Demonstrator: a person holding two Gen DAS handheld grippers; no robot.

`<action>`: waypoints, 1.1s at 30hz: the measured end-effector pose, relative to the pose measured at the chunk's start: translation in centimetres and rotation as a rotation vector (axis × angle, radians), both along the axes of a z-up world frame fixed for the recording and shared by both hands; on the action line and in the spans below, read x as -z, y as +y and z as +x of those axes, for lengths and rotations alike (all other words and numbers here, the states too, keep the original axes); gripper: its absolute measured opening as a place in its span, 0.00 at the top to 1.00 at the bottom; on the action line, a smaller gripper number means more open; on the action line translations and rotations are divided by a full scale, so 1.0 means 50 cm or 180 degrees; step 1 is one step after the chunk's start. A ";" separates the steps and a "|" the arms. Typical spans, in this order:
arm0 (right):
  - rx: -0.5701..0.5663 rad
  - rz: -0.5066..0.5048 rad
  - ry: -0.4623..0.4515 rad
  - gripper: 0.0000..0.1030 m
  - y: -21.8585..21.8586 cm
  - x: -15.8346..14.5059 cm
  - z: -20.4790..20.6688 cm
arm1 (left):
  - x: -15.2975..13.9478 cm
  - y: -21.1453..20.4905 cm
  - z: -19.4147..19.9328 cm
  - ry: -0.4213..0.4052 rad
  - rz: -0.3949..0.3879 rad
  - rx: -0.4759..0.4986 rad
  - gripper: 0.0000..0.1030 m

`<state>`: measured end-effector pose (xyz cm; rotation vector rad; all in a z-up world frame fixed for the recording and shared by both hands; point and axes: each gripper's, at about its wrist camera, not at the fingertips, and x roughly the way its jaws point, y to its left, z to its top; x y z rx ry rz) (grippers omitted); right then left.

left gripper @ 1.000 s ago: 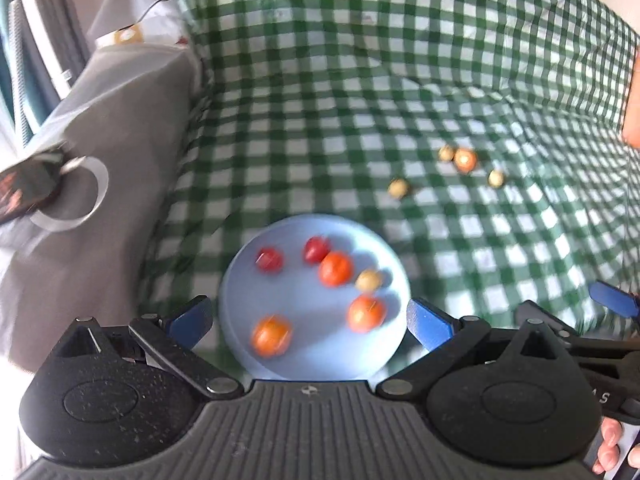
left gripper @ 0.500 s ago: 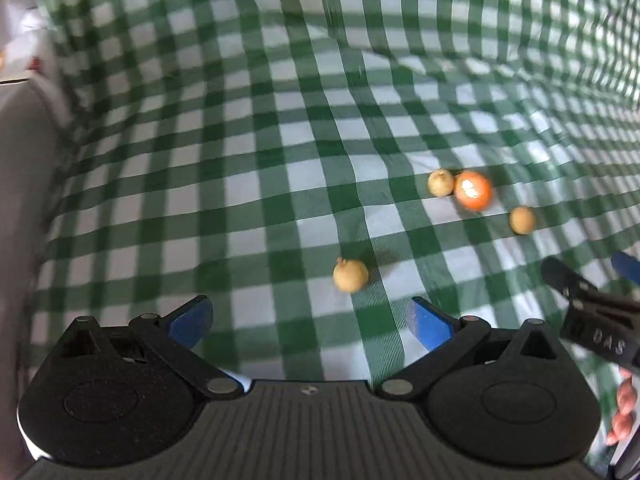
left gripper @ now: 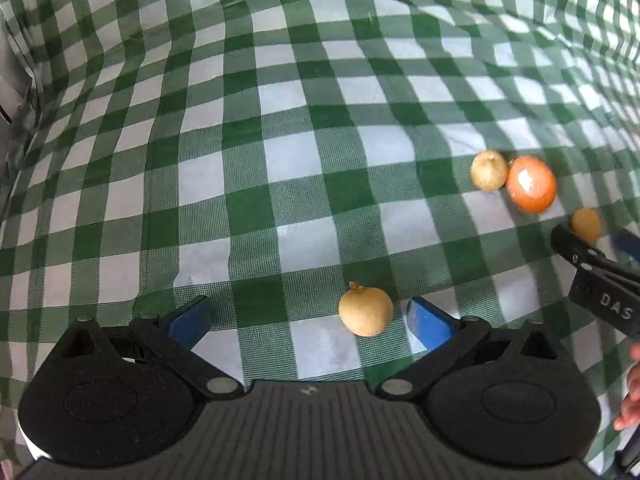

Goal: Organize fruits
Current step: 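Grasp a small yellow fruit with the left tool while the right tool grasps another, then carry both yellow fruits onto the blue plate and open both tools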

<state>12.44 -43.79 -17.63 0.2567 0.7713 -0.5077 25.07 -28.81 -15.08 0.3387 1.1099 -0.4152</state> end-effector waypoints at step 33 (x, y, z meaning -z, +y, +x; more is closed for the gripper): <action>-0.1255 0.0526 -0.0227 0.75 0.389 -0.379 -0.286 | -0.336 0.422 -0.379 -0.0253 -0.0479 -0.0252 0.73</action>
